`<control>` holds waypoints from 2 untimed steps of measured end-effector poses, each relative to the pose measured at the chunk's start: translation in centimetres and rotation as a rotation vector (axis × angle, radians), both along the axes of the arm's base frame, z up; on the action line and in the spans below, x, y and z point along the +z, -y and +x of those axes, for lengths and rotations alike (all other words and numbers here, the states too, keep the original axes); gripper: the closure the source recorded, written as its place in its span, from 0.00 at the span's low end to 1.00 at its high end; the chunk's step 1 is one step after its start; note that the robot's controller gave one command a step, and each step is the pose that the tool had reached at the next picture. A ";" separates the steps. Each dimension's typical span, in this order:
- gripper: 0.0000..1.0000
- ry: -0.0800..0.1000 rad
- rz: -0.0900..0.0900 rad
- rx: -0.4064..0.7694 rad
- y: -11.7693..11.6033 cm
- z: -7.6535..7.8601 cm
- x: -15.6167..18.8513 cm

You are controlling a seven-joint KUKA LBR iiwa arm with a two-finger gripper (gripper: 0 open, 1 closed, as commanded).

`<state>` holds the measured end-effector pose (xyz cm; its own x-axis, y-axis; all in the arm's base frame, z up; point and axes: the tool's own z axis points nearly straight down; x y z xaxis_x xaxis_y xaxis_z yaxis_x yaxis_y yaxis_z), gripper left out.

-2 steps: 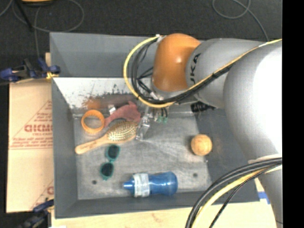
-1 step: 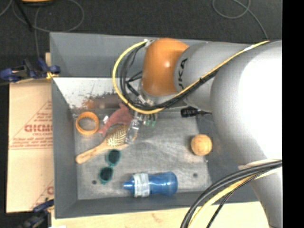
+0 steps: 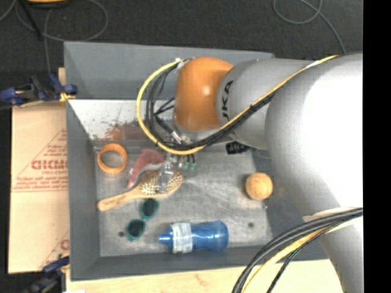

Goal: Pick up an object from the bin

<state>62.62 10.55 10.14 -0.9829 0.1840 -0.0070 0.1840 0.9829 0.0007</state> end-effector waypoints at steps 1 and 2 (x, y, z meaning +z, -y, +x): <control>1.00 -0.001 0.001 0.094 -0.2 1.8 -2.5; 1.00 0.000 0.001 0.094 -0.2 1.8 -2.4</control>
Offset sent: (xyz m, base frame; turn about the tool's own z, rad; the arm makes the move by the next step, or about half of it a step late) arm 0.0000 0.0000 0.0000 0.0000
